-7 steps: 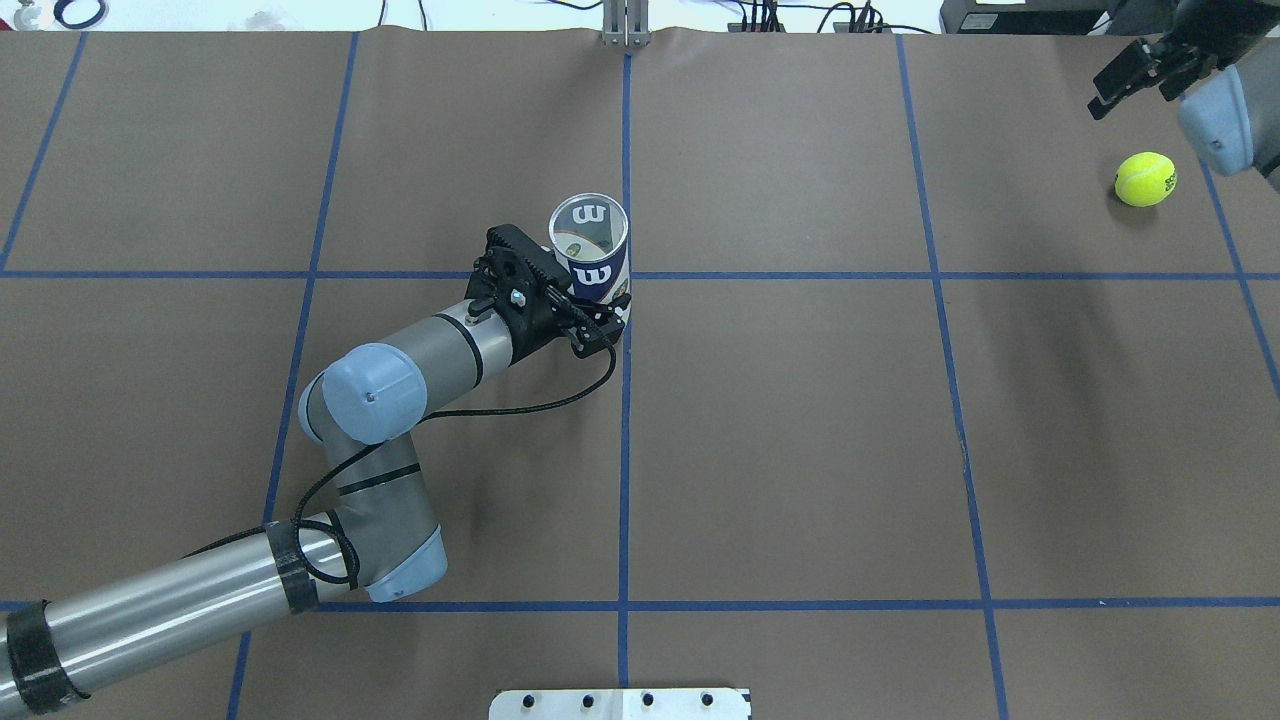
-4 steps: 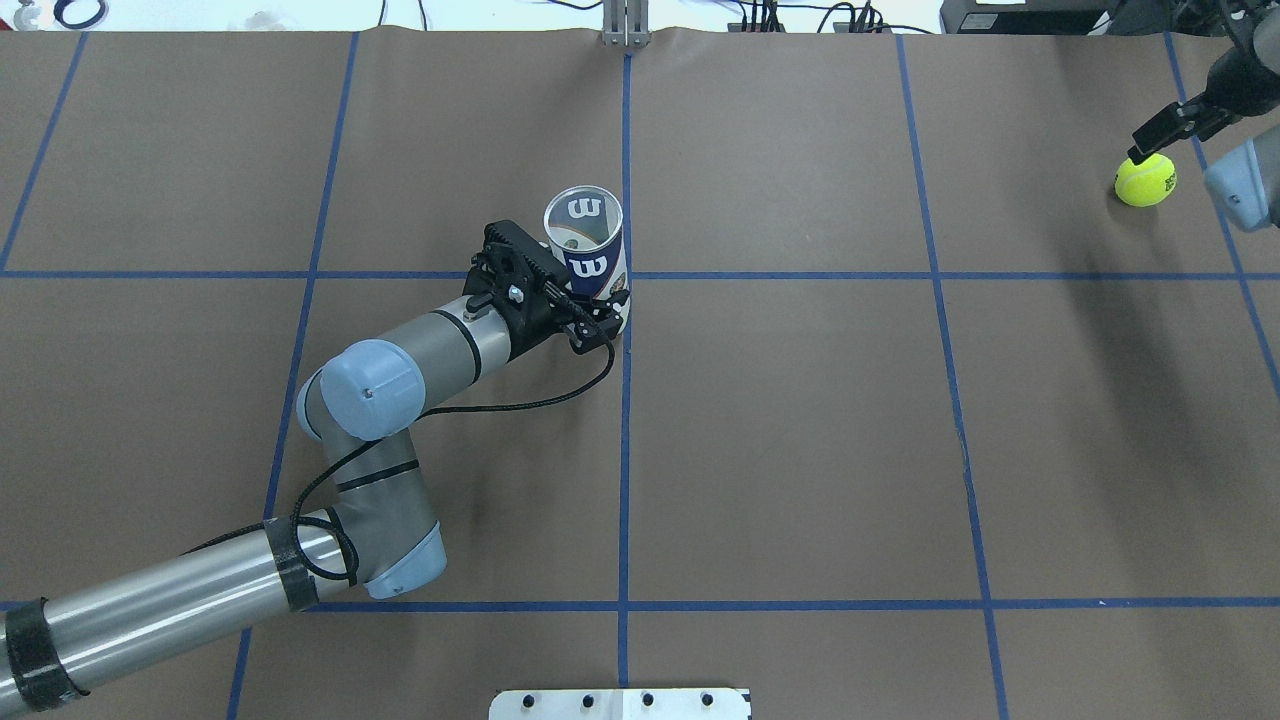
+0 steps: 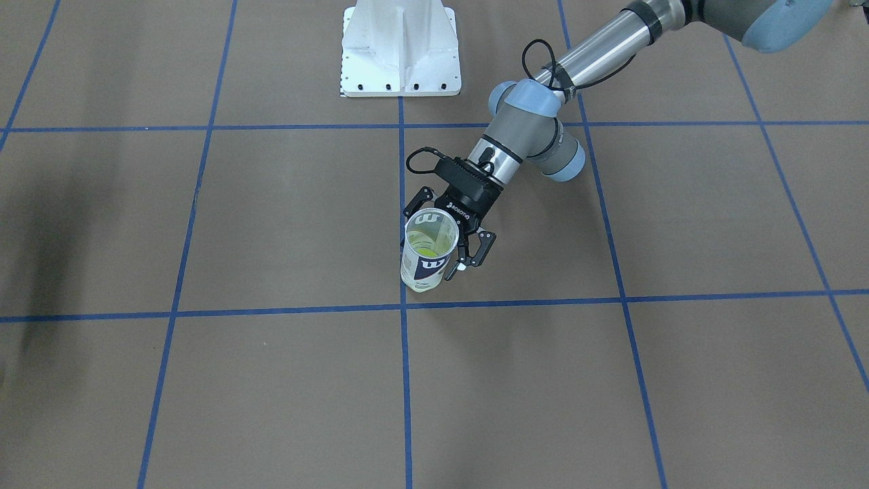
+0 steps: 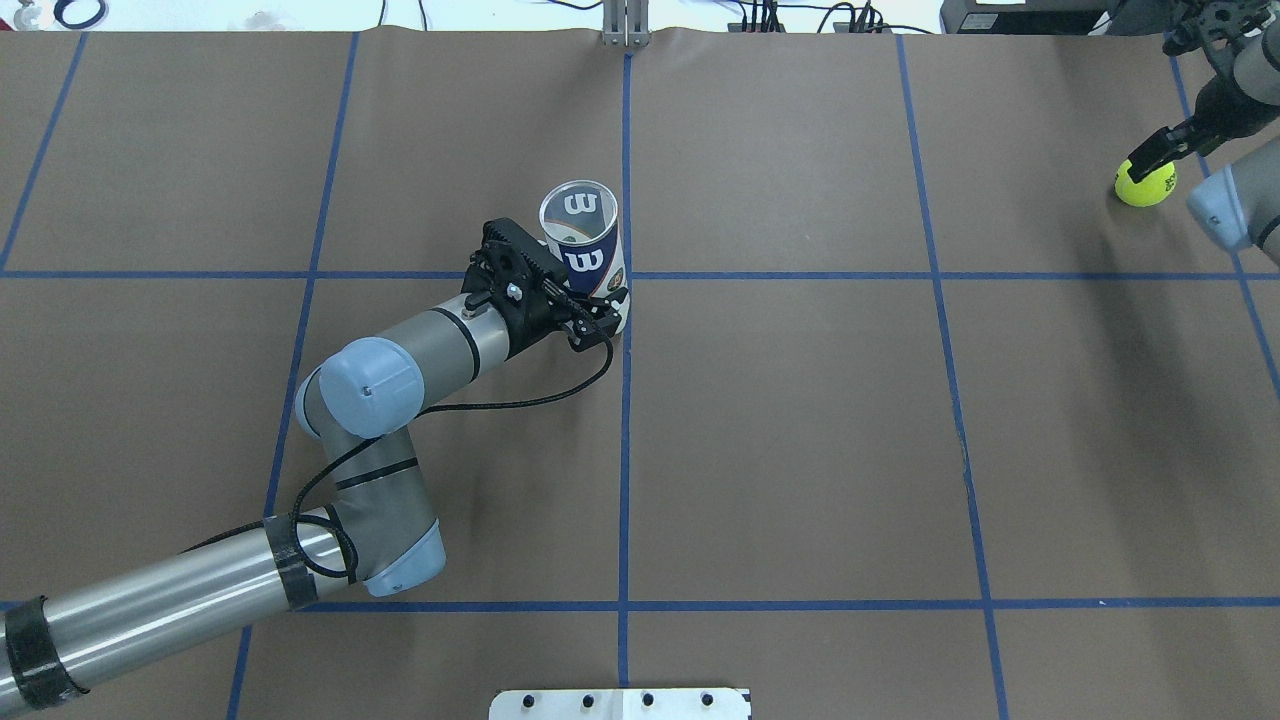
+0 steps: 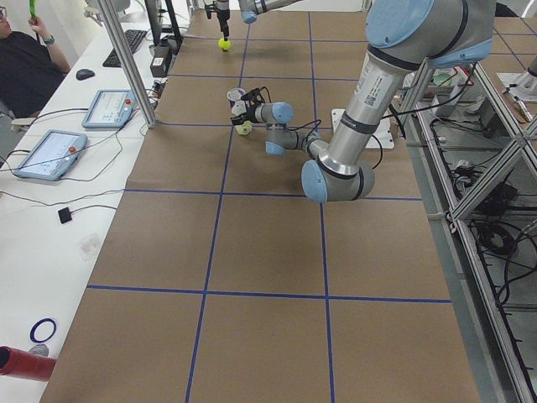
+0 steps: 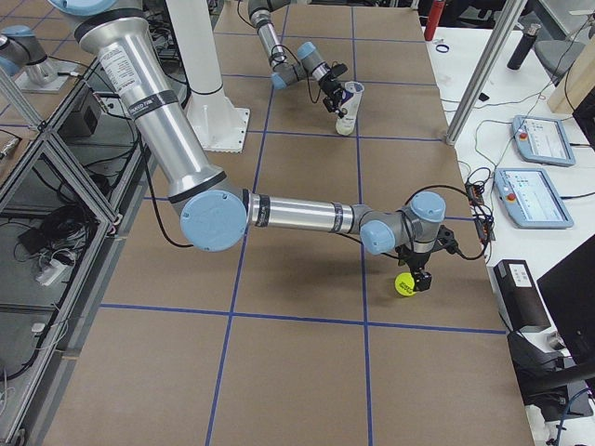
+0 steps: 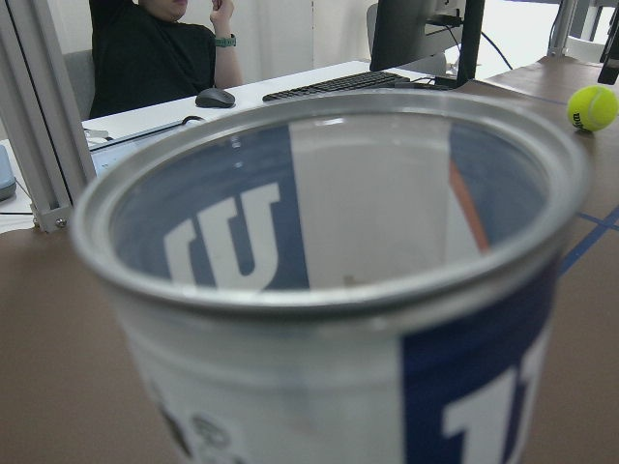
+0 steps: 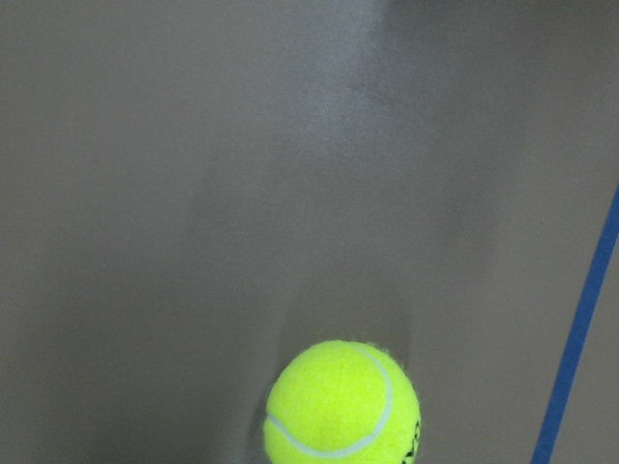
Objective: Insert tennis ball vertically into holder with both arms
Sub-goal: 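Lower the right gripper onto the second yellow ball and close it, then lift the ball with the right gripper and carry it toward the can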
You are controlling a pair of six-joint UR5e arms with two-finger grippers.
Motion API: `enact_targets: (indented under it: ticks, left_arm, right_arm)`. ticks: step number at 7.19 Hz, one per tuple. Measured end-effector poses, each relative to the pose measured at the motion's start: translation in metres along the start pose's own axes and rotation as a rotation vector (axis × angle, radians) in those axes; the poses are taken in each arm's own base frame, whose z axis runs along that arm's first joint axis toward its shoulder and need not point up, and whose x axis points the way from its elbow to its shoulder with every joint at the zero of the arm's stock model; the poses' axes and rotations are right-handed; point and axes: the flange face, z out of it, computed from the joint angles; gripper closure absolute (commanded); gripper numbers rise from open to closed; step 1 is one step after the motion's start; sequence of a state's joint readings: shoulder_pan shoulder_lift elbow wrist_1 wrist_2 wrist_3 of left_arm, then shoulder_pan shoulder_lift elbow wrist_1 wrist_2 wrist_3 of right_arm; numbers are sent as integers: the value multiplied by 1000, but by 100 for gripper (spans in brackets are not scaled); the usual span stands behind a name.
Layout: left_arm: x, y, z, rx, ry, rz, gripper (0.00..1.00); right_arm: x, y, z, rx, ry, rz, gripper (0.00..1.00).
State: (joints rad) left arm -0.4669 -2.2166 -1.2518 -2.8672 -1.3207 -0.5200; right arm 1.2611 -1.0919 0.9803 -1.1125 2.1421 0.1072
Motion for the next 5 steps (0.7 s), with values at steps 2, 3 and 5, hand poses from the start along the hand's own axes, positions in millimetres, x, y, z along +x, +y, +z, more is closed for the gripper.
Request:
enact_targets:
  ticks: [2, 3, 5]
  left_arm:
    - [0, 0, 0, 0, -1, 0, 1]
    - [-1, 0, 0, 0, -1, 0, 1]
    - [-1, 0, 0, 0, -1, 0, 1]
  right_arm:
    - [-10, 3, 19, -26, 22, -11, 0]
    - [-11, 5, 25, -36, 37, -13, 1]
    - [-11, 3, 31, -46, 58, -14, 7]
